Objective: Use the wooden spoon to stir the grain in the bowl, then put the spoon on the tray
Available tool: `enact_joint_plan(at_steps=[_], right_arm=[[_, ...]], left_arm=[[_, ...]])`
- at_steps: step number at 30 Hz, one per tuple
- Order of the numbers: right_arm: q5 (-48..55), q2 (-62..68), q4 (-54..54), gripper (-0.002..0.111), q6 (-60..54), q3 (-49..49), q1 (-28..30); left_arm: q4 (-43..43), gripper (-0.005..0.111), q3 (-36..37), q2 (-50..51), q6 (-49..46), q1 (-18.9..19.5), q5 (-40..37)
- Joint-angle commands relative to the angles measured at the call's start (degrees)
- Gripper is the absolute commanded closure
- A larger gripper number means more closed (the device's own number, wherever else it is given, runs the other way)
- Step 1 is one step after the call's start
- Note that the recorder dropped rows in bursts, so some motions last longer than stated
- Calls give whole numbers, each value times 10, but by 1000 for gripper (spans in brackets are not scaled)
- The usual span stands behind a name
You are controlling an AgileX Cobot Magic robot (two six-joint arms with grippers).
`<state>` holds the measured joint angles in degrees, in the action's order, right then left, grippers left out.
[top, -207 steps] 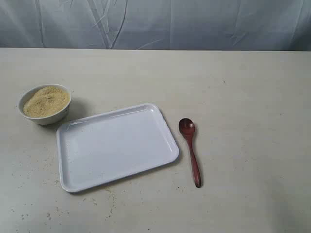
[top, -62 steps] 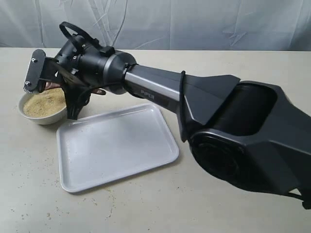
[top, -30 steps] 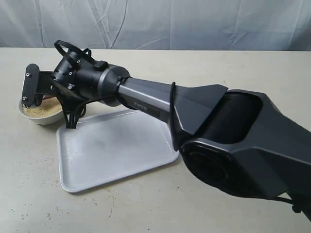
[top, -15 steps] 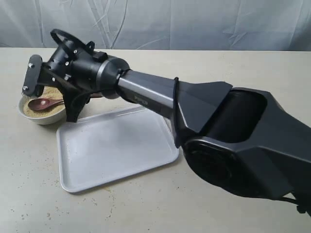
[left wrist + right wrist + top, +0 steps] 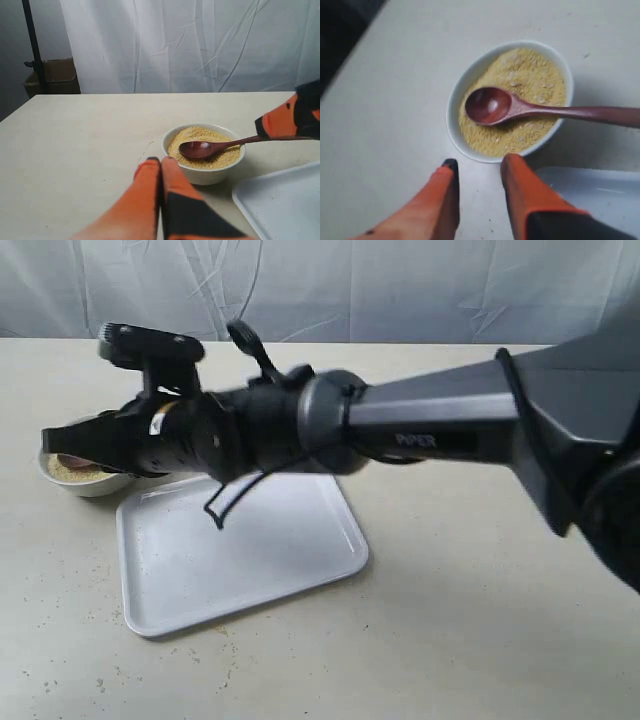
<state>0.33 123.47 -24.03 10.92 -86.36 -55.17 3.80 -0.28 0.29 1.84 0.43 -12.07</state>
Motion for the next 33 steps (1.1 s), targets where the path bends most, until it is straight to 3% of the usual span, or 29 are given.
enact_joint_plan(at_steps=[1, 4, 6, 7, 9, 12, 17, 33], right_arm=[[-191, -36, -114, 77, 109, 128, -3], [-253, -23, -19, 77, 314, 167, -6], [-387, 4, 91, 77, 519, 186, -14], [-482, 35, 106, 77, 606, 187, -16], [-529, 63, 85, 77, 660, 185, -19], [-525, 88, 70, 72, 675, 179, -20], [-500, 114, 71, 50, 655, 152, -20], [-434, 190, 1, 53, 580, 5, 4]], left_arm=[[0, 106, 3, -3, 1, 0, 3], [0, 106, 3, -3, 1, 0, 3], [0, 106, 3, -3, 1, 0, 3], [0, 106, 3, -3, 1, 0, 3], [0, 106, 3, -3, 1, 0, 3], [0, 106, 3, -3, 1, 0, 3], [0, 106, 3, -3, 1, 0, 3], [0, 106, 3, -3, 1, 0, 3]])
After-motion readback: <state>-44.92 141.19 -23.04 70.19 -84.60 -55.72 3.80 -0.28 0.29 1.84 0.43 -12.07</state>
